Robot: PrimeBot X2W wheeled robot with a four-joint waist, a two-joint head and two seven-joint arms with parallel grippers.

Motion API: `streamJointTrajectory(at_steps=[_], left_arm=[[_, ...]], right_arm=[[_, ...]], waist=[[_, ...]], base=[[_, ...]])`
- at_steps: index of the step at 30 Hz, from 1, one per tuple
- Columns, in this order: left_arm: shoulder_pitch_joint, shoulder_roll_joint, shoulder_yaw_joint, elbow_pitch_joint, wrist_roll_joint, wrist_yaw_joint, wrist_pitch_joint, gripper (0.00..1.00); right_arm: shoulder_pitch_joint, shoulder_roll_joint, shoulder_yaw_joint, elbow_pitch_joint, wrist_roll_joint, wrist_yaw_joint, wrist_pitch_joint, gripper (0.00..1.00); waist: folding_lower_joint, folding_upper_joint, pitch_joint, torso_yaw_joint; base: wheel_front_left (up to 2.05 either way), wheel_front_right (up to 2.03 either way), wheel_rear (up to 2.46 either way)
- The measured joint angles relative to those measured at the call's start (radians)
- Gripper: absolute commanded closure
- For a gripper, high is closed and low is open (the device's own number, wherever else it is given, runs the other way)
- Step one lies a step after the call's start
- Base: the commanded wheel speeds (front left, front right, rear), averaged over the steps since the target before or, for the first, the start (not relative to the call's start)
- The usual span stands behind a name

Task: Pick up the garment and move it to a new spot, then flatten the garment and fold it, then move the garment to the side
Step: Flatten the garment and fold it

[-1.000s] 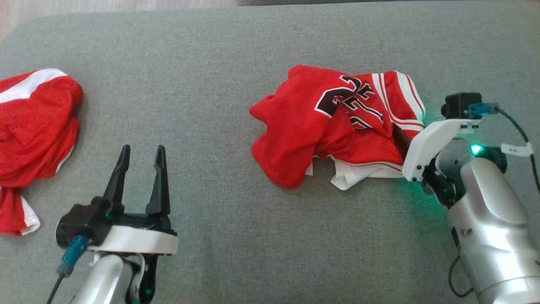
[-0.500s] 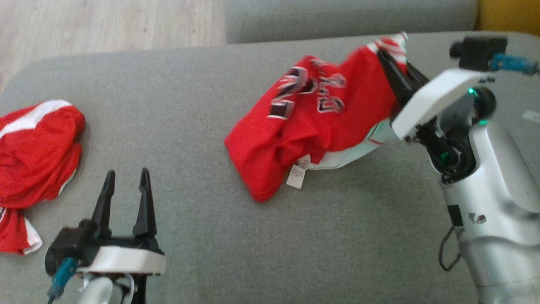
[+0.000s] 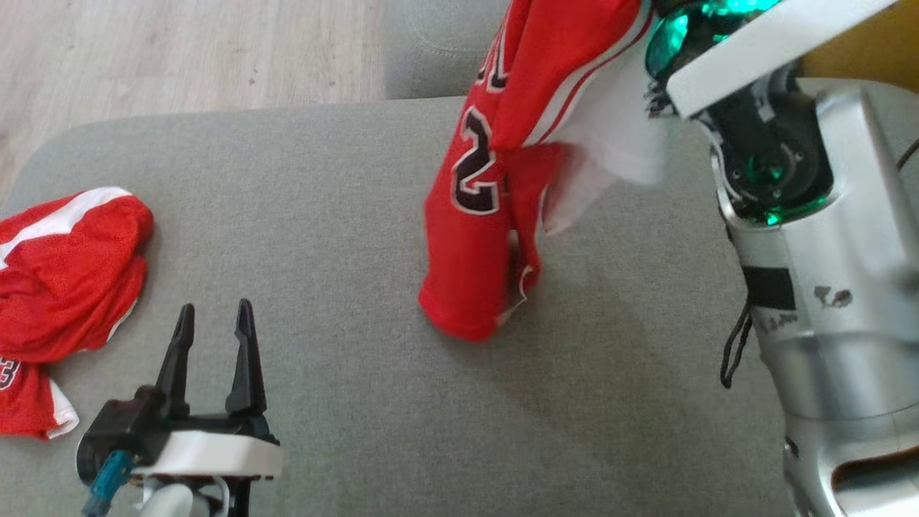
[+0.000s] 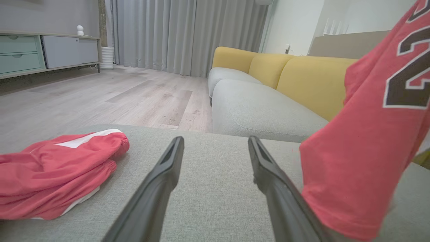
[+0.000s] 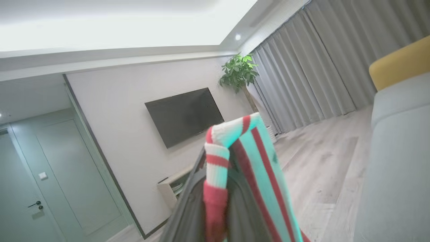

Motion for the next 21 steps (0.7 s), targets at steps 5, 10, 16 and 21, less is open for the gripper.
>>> streamJointTrajectory(at_steps=[5, 10, 16, 21], left_arm=[[0.021, 0.0, 0.004, -0.001, 0.0, 0.0, 0.0, 0.0], [0.039, 0.0, 0.016, -0.003, 0.0, 0.001, -0.002, 0.0], [0.038, -0.002, 0.021, -0.016, 0.0, 0.001, -0.002, 0.0], [0.036, -0.005, 0.025, -0.022, 0.0, -0.002, -0.002, 0.0]], right_arm=[[0.032, 0.0, -0.061, 0.061, -0.094, 0.0, 0.024, 1.0], [0.244, 0.0, -0.178, 0.04, -0.247, 0.0, 0.154, 1.0], [0.445, 0.003, -0.24, -0.201, -0.25, 0.0, 0.296, 1.0], [0.582, 0.013, -0.287, -0.393, -0.149, 0.0, 0.317, 1.0]], waist=[[0.0001, 0.0, -0.007, -0.014], [0.0001, 0.0, -0.005, -0.042], [0.0001, 0.0, 0.009, -0.069], [0.0, 0.0, 0.03, -0.077]], base=[[0.0, 0.0, 0.0], [0.0, 0.0, 0.0], [0.0, 0.0, 0.0], [0.0, 0.0, 0.0]])
